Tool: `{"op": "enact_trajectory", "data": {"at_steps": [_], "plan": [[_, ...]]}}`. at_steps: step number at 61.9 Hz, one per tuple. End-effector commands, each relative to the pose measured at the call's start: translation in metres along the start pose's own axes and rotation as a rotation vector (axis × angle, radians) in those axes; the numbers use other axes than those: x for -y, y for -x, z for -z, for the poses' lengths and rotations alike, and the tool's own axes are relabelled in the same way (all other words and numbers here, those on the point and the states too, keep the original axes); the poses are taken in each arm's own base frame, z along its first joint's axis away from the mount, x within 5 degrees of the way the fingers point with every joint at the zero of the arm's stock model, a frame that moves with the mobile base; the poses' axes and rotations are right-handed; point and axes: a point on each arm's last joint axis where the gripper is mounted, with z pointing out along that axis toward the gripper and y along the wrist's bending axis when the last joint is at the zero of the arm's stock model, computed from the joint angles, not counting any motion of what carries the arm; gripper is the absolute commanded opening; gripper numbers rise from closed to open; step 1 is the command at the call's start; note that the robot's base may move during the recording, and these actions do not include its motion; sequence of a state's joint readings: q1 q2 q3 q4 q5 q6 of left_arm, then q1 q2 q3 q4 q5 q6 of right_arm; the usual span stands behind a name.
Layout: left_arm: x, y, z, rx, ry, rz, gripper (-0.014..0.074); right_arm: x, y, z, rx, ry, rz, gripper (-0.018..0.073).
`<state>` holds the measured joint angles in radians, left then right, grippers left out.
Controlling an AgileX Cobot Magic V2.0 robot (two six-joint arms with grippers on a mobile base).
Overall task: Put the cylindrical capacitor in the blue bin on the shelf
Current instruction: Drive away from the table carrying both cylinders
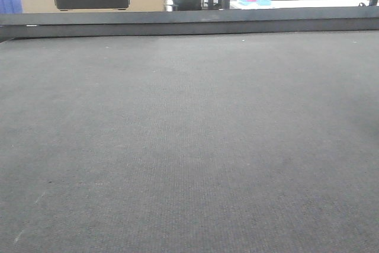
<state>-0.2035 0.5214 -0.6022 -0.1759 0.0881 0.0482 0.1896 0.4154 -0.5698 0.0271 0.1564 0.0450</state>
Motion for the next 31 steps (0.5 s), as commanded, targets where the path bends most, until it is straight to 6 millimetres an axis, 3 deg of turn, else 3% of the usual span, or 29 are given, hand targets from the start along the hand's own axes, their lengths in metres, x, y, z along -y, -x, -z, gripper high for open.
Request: {"op": "enact_trajectory", "data": {"at_steps": [1, 31], "plan": [[0.0, 0.0019, 0.0023, 0.019, 0.0, 0.003, -0.0111, -0.0003, 0.0045, 0.0042, 0.048, 0.003, -0.005, -0.0165], [0.0, 0.0017, 0.0022, 0.017, 0.0, 0.003, -0.0111, -0.0003, 0.0049, 0.0047, 0.052, 0.004, -0.005, -0.0165]]}}
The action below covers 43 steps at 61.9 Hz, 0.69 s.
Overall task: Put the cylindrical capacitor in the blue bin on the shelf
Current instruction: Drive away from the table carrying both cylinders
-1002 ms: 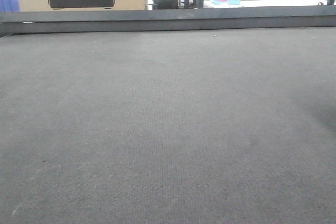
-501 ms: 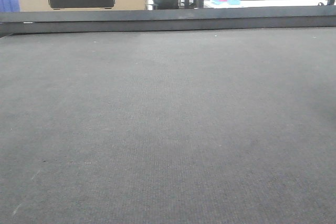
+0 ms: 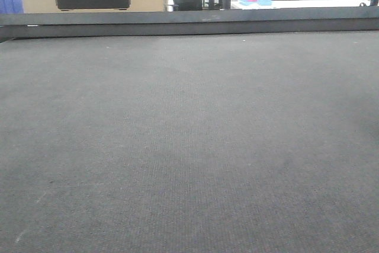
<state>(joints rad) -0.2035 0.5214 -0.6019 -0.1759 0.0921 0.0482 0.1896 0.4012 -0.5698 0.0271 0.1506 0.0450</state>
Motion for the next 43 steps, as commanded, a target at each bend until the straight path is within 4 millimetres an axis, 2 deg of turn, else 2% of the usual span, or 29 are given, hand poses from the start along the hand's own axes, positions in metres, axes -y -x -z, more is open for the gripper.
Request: {"op": "enact_trajectory", "data": {"at_steps": [1, 43], "plan": [[0.0, 0.0022, 0.0023, 0.021, 0.0, 0.003, -0.0111, -0.0002, 0.0029, 0.0013, 0.032, 0.002, -0.005, -0.0165], [0.0, 0.0022, 0.0023, 0.021, 0.0, 0.003, -0.0111, -0.0002, 0.0029, 0.0013, 0.032, 0.002, -0.005, -0.0165]]}}
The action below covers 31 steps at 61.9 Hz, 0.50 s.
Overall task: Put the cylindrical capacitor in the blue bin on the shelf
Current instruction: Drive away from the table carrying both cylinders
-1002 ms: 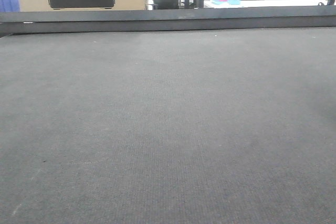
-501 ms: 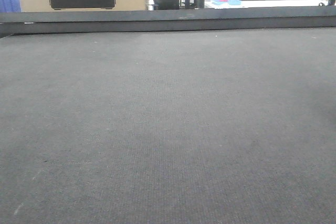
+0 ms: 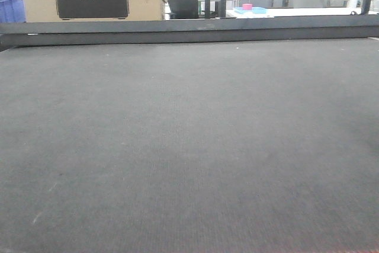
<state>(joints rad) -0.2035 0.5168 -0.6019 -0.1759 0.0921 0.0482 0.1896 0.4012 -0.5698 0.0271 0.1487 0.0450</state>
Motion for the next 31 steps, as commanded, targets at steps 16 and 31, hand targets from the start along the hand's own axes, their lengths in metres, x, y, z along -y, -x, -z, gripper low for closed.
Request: {"op": "enact_trajectory", "data": {"at_steps": [16, 31], "plan": [[0.0, 0.0017, 0.0013, 0.017, 0.001, 0.003, -0.0111, -0.0002, 0.0027, 0.0013, 0.03, 0.002, -0.005, -0.0165], [0.0, 0.0017, 0.0013, 0.017, 0.001, 0.003, -0.0111, -0.0002, 0.0027, 0.0013, 0.03, 0.002, -0.005, -0.0165]]}}
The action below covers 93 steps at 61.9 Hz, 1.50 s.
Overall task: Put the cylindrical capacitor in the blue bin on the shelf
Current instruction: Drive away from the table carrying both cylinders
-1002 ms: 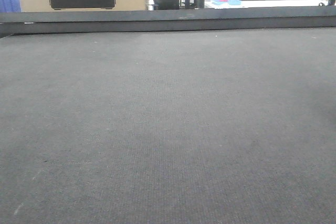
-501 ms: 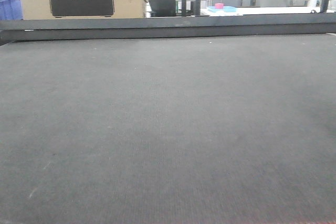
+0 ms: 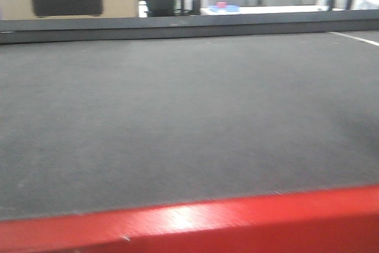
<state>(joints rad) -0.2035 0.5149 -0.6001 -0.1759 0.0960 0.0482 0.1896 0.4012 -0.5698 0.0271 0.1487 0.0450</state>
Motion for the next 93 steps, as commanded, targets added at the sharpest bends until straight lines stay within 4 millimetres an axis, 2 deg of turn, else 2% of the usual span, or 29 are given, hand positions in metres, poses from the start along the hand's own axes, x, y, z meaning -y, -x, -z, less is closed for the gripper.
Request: {"op": "enact_trajectory", "data": {"at_steps": [1, 93], "plan": [[0.0, 0.0024, 0.001, 0.021, 0.001, 0.003, -0.0111, -0.0002, 0.0027, 0.0013, 0.03, 0.002, -0.005, -0.0165], [0.0, 0.0024, 0.001, 0.021, 0.001, 0.003, -0.0111, -0.0002, 0.0027, 0.0013, 0.03, 0.002, -0.005, -0.0165]]}}
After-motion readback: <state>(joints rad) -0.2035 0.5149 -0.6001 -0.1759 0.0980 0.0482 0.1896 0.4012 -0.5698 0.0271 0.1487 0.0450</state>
